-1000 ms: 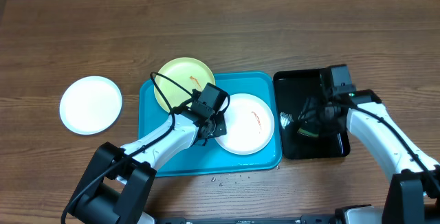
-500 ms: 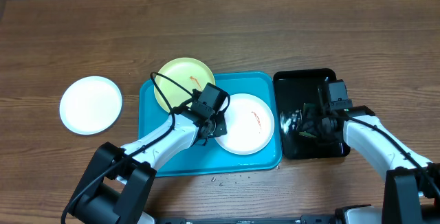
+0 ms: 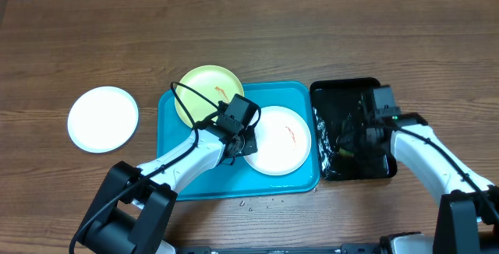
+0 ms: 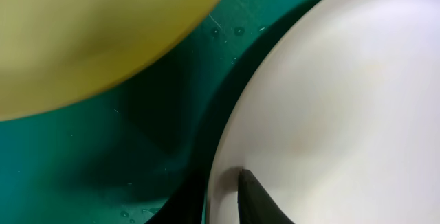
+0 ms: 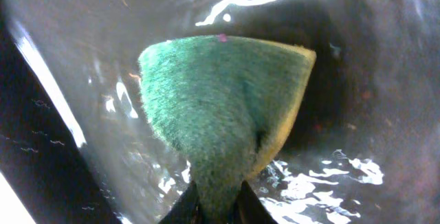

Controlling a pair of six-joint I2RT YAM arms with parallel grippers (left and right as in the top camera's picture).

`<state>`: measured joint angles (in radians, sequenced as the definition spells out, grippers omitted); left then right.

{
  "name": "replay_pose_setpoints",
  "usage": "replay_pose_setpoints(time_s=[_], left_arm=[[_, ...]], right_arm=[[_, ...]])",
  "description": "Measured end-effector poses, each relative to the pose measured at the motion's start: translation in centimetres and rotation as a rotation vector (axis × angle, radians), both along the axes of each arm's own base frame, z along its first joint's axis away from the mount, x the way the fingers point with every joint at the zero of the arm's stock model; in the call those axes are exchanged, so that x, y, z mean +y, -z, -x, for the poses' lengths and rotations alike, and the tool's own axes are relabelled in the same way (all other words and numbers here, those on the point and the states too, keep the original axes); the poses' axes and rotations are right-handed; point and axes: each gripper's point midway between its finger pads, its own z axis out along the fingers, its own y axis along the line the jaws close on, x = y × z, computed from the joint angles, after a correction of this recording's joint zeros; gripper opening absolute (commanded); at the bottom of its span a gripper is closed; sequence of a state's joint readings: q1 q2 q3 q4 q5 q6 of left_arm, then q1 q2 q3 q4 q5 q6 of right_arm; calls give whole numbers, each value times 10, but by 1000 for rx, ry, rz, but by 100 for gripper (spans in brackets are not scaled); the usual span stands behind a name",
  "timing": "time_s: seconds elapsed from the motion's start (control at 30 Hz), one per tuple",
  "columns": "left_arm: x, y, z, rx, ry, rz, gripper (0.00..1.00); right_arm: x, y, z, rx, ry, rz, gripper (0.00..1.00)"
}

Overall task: Clean dirty plates on tray and stack at the side
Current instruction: 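Grasp the green sponge in the black tray with the right gripper, then scrub the sponge in the black tray water with the right gripper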

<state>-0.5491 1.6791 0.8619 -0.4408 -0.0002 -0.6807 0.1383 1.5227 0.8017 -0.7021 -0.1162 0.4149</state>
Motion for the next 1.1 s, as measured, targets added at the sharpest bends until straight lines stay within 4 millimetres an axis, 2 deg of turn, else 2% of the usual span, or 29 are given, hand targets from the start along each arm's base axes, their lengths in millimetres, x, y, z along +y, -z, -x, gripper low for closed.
replay_pose_setpoints(time_s=[0.1, 0.17, 0.33, 0.53, 0.93, 0.97, 1.03, 1.07, 1.1], left_arm=[[-1, 0, 0, 2, 1, 3, 23], [-1, 0, 0, 1, 1, 3, 25], [-1, 0, 0, 1, 1, 3, 25], [-1, 0, 0, 1, 1, 4, 26], [-1, 0, 0, -1, 1, 4, 24], [-1, 0, 0, -1, 1, 4, 24], [-1, 0, 0, -1, 1, 4, 23], [-1, 0, 0, -1, 1, 4, 22], [-1, 0, 0, -1, 1, 4, 22]], right_arm=[[3, -17, -17, -48, -18, -6, 54], [1, -19, -24, -72, -16, 7, 58], [-10, -20, -32, -110, -1, 75, 59], [-12, -25, -59, -238, 13, 89, 64], [-14, 0, -53, -243, 16, 90, 63], [-14, 3, -52, -234, 15, 91, 61], [-14, 11, -50, -216, 13, 91, 42], [-13, 13, -50, -214, 12, 89, 37], [-12, 13, -51, -216, 12, 86, 37]])
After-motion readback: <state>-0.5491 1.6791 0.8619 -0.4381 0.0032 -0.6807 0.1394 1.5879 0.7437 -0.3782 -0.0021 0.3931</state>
